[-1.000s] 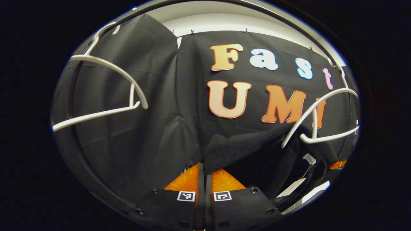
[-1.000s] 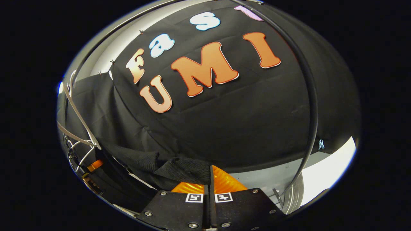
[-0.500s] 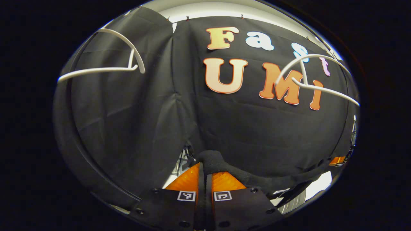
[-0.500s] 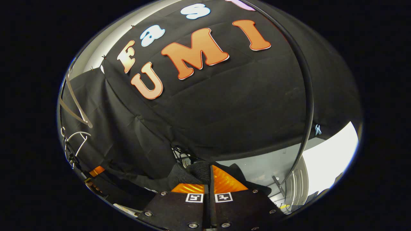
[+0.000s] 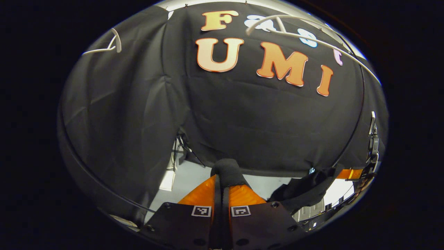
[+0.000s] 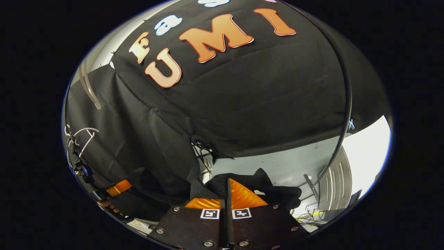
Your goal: Grasp the clothes on the hanger with both hands and then place them into the laundry hamper below.
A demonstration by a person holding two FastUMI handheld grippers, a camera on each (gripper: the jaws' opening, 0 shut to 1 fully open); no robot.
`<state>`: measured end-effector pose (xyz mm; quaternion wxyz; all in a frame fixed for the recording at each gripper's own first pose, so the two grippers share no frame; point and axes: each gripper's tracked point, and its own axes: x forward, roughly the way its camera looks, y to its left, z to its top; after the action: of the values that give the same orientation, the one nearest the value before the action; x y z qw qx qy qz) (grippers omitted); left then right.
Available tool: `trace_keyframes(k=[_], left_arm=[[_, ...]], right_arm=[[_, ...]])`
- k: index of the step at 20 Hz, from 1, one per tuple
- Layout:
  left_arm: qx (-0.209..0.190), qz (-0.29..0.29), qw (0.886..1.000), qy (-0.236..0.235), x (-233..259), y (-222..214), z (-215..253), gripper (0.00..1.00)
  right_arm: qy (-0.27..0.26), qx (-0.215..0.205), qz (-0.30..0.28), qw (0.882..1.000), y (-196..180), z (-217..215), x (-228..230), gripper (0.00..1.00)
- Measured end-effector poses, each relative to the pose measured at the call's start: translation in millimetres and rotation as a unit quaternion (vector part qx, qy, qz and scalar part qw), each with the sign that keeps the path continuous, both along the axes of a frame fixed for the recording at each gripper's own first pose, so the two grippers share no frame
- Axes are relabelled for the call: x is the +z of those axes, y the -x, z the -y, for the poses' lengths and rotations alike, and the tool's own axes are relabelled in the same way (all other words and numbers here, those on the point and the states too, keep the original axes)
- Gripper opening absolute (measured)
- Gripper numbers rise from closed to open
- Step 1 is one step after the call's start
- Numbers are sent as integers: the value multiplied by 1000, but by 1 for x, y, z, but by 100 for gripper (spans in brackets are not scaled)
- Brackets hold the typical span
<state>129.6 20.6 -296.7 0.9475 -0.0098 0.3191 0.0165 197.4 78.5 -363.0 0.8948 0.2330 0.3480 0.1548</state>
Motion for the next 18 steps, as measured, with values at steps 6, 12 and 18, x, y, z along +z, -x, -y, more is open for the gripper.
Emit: trace_keyframes(k=[6,12,18], left_arm=[[-6,-59,998,18,-63,15,21,7],[1,-123,992,36,-124,36,26,7],[2,-181,983,20,-181,57,18,7]], right_arm=[[18,19,-29,999,20,-30,-43,0],[56,26,-63,996,33,-41,-96,0],[136,29,-107,984,52,-29,-169,0]])
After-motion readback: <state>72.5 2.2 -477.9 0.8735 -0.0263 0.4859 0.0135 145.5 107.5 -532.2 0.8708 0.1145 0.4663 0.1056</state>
